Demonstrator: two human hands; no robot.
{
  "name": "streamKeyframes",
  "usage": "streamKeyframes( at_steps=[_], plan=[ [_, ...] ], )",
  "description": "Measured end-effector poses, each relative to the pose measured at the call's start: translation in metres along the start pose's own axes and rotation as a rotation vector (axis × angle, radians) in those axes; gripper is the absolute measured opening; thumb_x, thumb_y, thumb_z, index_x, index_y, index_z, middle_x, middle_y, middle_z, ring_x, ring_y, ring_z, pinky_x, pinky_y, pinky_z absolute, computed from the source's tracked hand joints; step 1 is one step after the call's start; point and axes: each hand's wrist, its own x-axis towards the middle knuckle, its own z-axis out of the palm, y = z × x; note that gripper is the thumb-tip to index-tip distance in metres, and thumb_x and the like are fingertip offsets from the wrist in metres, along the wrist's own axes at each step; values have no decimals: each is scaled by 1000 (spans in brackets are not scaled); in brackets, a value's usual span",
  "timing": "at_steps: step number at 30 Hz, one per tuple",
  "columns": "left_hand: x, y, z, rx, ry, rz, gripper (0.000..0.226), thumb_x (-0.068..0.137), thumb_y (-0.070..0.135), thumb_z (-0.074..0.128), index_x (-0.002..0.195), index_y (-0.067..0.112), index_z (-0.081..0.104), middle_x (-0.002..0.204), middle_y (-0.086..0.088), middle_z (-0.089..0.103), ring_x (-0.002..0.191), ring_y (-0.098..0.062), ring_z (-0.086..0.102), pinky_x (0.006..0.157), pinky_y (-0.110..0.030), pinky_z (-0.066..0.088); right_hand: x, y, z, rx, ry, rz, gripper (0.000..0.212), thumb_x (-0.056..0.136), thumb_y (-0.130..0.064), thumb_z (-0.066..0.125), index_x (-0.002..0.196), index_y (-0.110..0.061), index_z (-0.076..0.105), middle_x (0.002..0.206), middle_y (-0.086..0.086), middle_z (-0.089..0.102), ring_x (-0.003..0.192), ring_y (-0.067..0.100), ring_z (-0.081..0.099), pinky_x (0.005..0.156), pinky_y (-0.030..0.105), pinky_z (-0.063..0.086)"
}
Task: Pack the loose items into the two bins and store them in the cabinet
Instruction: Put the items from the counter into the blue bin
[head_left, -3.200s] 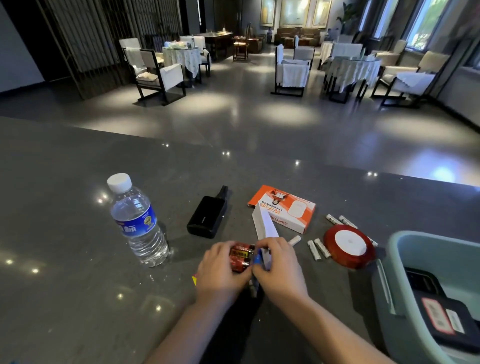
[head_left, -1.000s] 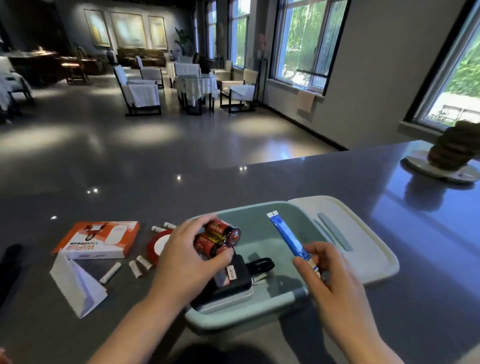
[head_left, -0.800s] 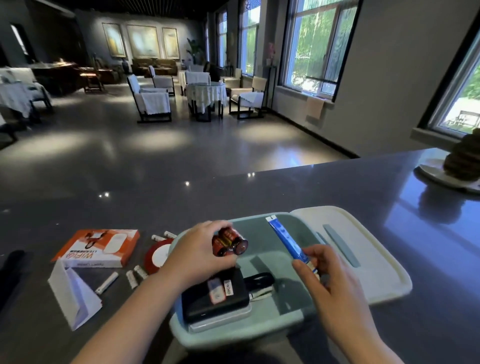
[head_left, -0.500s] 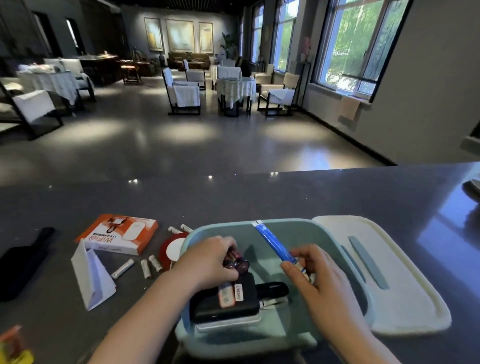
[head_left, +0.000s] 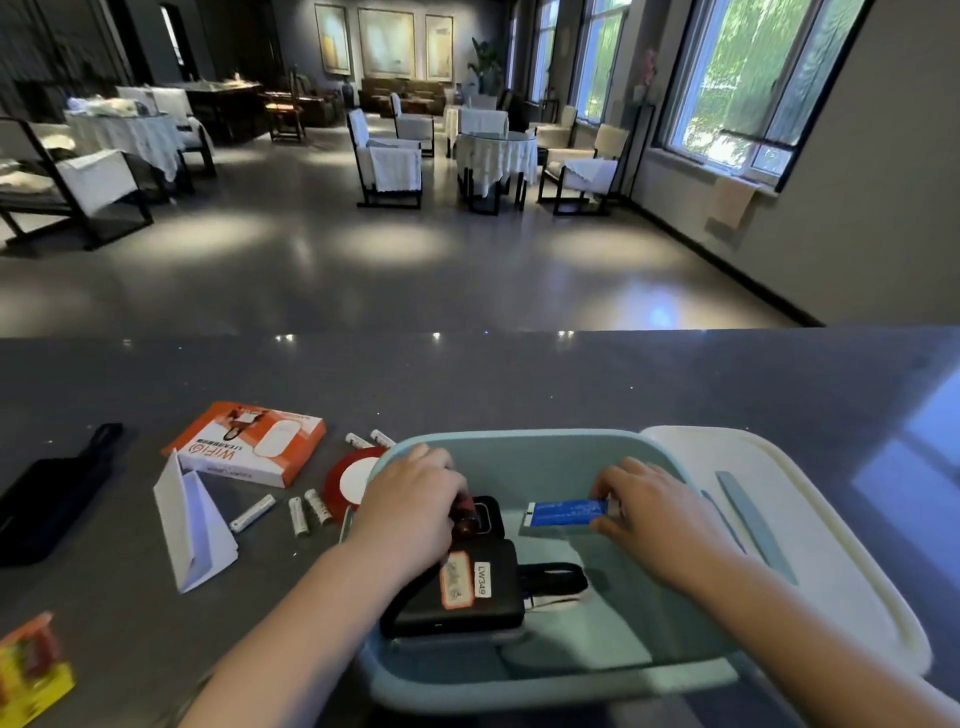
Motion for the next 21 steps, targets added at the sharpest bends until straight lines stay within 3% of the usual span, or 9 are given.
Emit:
streamKeyframes(
  at_steps=[3, 9, 15, 18, 21],
  plan=[
    [-5, 2, -2, -58, 29, -70, 26, 85, 20, 59, 107, 33, 64, 105, 11, 58, 102, -13, 56, 76, -26, 42, 18, 2, 13, -73, -78, -48, 19, 89, -37, 59, 106, -29, 59, 107, -7, 54, 104, 15, 53, 75, 28, 43],
    [-16, 2, -5, -181, 128, -84, 19, 87, 33, 55, 104, 36, 63, 100, 16, 58, 92, -5, 55, 71, -25, 47, 37, 1, 37, -176, -187, -118, 19, 87, -26, 55, 105, -25, 61, 110, -3, 61, 106, 20, 55, 79, 30, 43],
    [-20, 3, -1, -85, 160, -41, 25, 87, 34, 53, 110, 33, 62, 102, 13, 61, 95, -10, 57, 73, -27, 47, 47, 5, 49, -226, -99, -124, 17, 87, -16, 53, 97, -22, 64, 102, 1, 64, 93, 22, 60, 68, 26, 40],
    [-20, 3, -2, -84, 159, -52, 24, 87, 35, 53, 109, 33, 63, 100, 12, 61, 93, -10, 57, 72, -27, 48, 43, 0, 45, -168, -81, -123, 16, 89, -20, 51, 99, -22, 64, 102, -1, 65, 93, 22, 60, 67, 26, 40],
    [-24, 7, -8, -258, 205, -81, 21, 88, 34, 54, 105, 34, 64, 97, 16, 59, 88, -3, 56, 72, -24, 49, 33, -4, 32, -75, -47, -78, 15, 90, -32, 52, 98, -26, 63, 101, -6, 64, 93, 17, 60, 68, 26, 42]
  ],
)
